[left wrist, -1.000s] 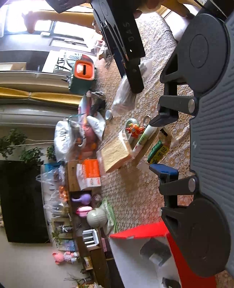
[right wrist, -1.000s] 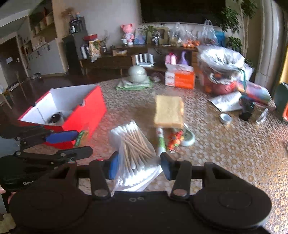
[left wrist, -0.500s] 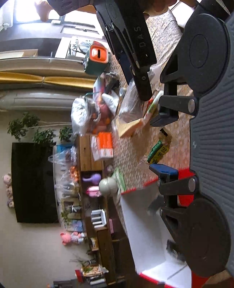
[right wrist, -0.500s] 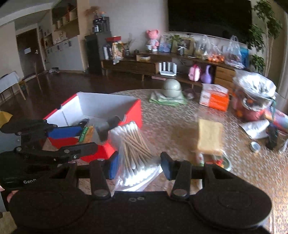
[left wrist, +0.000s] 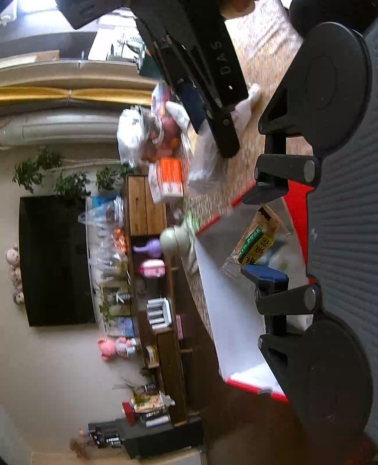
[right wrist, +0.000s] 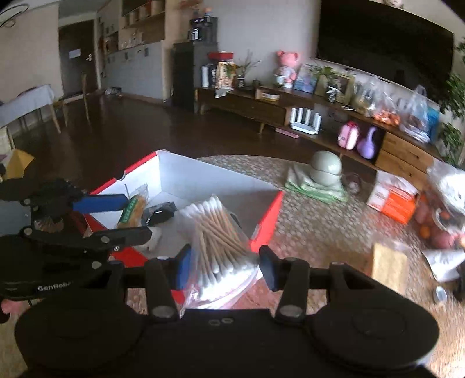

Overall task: Organize objects
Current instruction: 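Carry the snack stick with left tool while right tool carries the swab bag toward the red box, then open left tool to drop the snack stick while right tool releases the swab bag in the box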

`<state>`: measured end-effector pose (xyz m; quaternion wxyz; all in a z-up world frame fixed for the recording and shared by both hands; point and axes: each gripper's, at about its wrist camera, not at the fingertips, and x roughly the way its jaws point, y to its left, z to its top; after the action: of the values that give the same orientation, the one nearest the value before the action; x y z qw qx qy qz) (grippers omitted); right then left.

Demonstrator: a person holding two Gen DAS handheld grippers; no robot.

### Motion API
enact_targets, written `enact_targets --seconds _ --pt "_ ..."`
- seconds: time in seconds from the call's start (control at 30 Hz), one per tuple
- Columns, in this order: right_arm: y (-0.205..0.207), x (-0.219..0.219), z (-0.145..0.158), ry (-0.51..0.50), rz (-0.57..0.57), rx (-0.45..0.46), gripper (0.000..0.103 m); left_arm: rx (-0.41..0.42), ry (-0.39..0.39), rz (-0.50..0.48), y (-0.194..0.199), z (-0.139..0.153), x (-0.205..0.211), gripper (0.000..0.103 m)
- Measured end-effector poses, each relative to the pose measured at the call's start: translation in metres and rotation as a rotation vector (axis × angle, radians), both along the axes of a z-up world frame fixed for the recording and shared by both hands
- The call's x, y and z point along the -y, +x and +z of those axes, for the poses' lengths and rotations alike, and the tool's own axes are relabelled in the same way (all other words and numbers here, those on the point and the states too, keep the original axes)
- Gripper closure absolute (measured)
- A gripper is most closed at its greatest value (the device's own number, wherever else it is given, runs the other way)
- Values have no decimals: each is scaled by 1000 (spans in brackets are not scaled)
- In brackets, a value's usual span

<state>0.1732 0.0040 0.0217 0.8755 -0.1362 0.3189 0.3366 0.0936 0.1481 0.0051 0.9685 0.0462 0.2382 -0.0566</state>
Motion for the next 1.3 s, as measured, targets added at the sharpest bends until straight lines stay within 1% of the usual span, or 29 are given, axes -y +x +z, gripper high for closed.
enact_targets --seconds 0.13,0.3,0.5,0.63,0.87,1.03,1.2,1.3 --pt "13 -26 -9 -53 38 5 55 -17 33 40 10 -4 -21 59" --pt "28 -55 -21 -100 52 6 55 -57 67 95 32 -11 -49 59" --pt "43 -87 -41 -165 65 9 55 -125 85 142 63 -23 -74 59" --pt "53 -102 -55 -192 75 -2 55 -169 103 151 80 -33 -84 59" --pt "64 -115 -78 -230 91 -47 55 -220 117 157 103 -47 -92 59" --pt "64 -119 -85 -233 116 -70 54 -305 90 173 124 -58 -98 59" --pt "64 -121 -86 -218 115 -92 53 -404 75 173 141 -69 -99 58" --pt "65 -121 -87 -214 114 -94 51 -438 89 167 147 -75 -96 58"
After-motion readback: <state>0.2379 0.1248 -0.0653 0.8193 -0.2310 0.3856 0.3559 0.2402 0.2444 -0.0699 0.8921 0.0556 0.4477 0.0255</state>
